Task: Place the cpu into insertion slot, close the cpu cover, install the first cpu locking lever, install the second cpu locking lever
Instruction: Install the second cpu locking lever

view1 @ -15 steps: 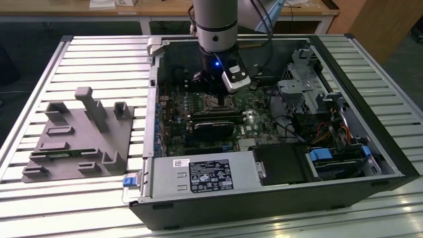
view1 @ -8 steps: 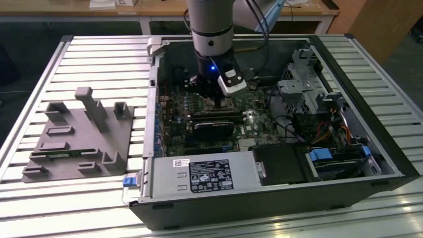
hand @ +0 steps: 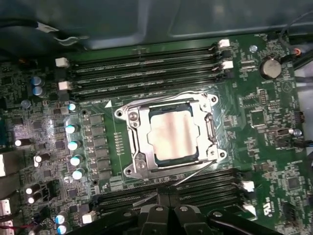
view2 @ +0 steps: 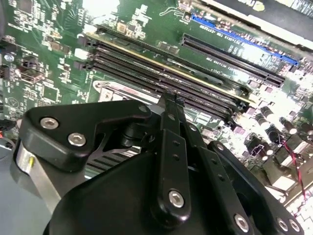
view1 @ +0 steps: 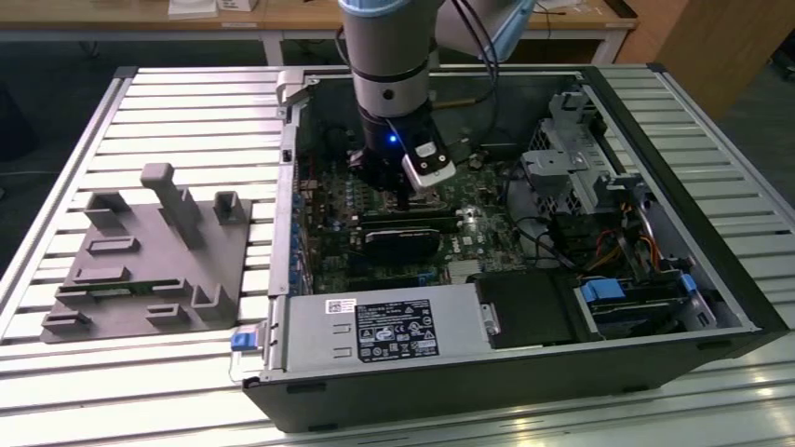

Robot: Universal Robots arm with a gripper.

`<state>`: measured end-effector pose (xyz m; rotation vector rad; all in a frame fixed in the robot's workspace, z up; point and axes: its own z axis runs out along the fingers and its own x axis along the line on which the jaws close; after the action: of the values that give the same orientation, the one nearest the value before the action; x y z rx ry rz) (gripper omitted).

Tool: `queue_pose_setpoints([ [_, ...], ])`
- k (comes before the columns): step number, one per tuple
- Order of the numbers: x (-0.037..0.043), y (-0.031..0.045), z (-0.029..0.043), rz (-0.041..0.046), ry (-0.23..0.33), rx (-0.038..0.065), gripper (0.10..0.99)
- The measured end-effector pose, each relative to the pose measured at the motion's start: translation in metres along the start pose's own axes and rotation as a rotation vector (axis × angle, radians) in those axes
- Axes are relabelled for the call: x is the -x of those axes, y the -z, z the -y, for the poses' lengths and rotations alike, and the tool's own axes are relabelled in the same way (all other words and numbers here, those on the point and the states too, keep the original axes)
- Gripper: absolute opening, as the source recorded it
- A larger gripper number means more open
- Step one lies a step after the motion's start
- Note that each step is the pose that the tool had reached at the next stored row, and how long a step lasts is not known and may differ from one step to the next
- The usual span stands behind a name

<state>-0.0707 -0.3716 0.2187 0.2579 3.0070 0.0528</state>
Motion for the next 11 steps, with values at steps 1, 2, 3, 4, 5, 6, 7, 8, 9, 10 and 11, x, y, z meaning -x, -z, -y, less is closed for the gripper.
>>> queue_pose_setpoints([
  [1, -0.0010, -0.0006, 0.0008, -0.0010, 0.001, 0.006, 0.106],
  [2, -0.0021, -0.0012, 0.0016, -0.0021, 0.002, 0.012, 0.106],
  [3, -0.0035, -0.0019, 0.0023, -0.0033, 0.003, 0.020, 0.106],
  [4, -0.0046, -0.0024, 0.0028, -0.0047, 0.005, 0.027, 0.106],
  [5, -0.0057, -0.0029, 0.0033, -0.0063, 0.006, 0.036, 0.106],
  [6, -0.0067, -0.0034, 0.0039, -0.0078, 0.007, 0.044, 0.106],
  [7, -0.0075, -0.0040, 0.0044, -0.0094, 0.008, 0.053, 0.106],
  [8, -0.0081, -0.0046, 0.0050, -0.0108, 0.008, 0.061, 0.106],
  [9, -0.0083, -0.0052, 0.0057, -0.0117, 0.009, 0.067, 0.106],
  [10, -0.0083, -0.0058, 0.0067, -0.0124, 0.009, 0.071, 0.106],
  [11, -0.0084, -0.0064, 0.0078, -0.0132, 0.009, 0.075, 0.106],
])
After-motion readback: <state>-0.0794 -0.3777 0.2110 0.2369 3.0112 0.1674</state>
